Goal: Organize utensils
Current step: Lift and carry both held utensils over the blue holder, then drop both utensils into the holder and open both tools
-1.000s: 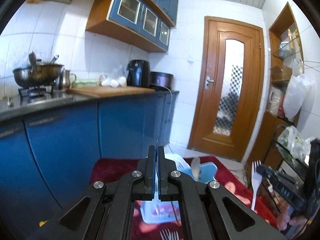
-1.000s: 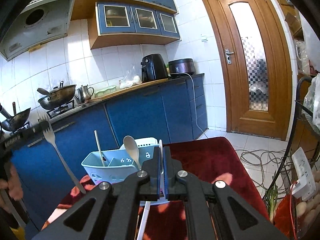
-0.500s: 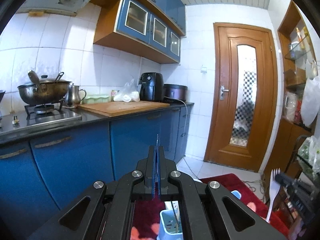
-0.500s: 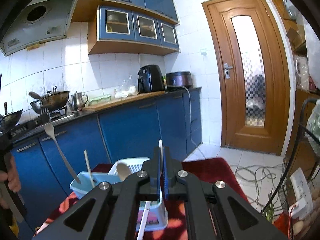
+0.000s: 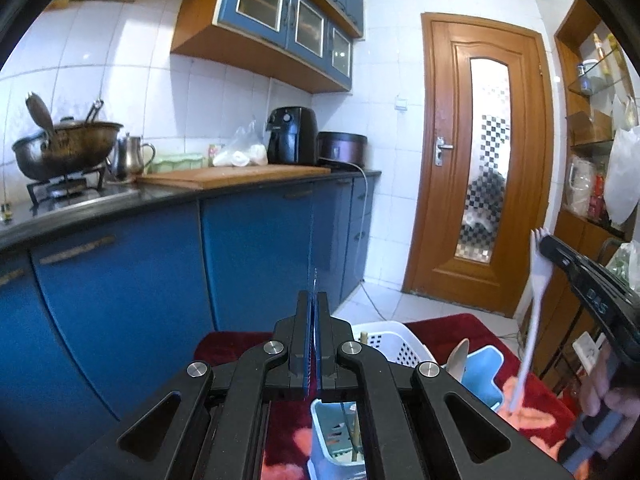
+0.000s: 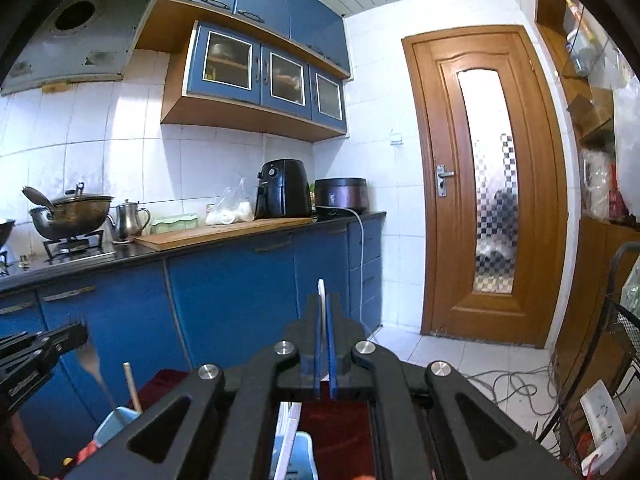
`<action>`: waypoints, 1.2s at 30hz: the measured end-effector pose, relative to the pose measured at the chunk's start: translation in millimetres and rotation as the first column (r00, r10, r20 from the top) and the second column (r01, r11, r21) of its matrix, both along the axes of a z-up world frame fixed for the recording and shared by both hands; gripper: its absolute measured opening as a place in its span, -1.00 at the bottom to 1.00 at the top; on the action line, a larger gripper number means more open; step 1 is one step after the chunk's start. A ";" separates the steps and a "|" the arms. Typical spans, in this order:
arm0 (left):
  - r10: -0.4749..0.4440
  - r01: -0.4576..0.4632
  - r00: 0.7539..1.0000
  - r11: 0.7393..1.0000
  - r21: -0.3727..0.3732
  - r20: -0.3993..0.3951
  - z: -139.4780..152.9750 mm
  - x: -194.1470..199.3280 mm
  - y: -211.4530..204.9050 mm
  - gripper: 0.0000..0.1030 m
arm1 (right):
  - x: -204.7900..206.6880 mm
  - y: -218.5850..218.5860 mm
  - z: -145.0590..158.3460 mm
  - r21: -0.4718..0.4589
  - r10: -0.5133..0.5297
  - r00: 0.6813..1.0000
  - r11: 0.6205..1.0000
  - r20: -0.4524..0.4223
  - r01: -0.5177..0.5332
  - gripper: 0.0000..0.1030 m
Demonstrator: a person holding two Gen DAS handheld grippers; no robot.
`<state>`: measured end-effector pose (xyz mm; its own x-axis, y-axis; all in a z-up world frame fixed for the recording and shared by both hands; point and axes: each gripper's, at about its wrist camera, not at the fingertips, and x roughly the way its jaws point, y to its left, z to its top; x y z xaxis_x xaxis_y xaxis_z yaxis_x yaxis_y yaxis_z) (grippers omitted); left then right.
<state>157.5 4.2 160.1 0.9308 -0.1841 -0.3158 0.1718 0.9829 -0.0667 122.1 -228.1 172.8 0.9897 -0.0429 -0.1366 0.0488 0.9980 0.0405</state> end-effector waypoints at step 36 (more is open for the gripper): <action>-0.083 0.065 0.981 0.992 -0.106 -0.174 -29.5 0.5 7.1 -0.37 | -12.1 17.6 -26.4 0.157 0.270 0.939 0.958 -0.213 -0.240 -0.48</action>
<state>158.0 11.3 130.6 0.8442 -0.2892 -0.4514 0.2205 0.9548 -0.1994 110.0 -210.5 146.4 0.9059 0.2394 -0.3494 -0.1839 0.9654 0.1848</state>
